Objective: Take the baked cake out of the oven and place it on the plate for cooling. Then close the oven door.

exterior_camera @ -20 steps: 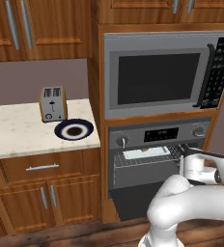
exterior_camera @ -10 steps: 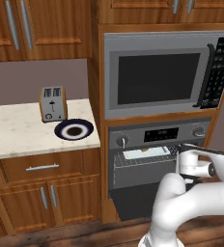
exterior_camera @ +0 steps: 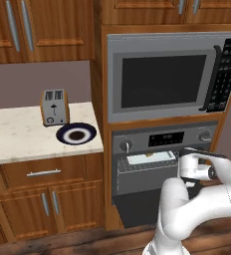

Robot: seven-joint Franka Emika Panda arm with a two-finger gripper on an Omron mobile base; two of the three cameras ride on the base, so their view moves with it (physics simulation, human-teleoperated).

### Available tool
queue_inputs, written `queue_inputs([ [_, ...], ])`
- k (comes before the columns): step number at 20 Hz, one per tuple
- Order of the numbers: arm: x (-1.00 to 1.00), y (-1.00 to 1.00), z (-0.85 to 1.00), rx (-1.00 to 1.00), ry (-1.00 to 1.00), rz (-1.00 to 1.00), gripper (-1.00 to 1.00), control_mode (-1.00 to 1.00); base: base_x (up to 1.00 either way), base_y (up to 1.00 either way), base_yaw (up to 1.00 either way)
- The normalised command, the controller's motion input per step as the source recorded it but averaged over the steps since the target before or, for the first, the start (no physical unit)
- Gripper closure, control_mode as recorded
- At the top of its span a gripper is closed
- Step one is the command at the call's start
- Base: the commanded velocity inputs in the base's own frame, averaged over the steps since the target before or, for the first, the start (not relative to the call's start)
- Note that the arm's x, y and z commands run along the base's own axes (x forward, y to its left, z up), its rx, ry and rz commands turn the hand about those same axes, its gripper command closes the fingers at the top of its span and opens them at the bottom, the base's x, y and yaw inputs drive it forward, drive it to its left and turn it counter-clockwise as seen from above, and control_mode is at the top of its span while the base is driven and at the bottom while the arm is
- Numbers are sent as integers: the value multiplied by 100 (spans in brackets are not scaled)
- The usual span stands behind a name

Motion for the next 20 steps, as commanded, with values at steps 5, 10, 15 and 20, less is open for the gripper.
queue_inputs([
  [5,11,-11,-38,0,0,0,-100,-100,0,0,0],
  [10,16,-13,-32,0,0,0,-100,-100,0,0,0],
  [15,13,-14,-25,0,0,0,-100,-100,0,0,0],
  [20,10,-10,-25,0,0,0,-100,-100,0,0,0],
])
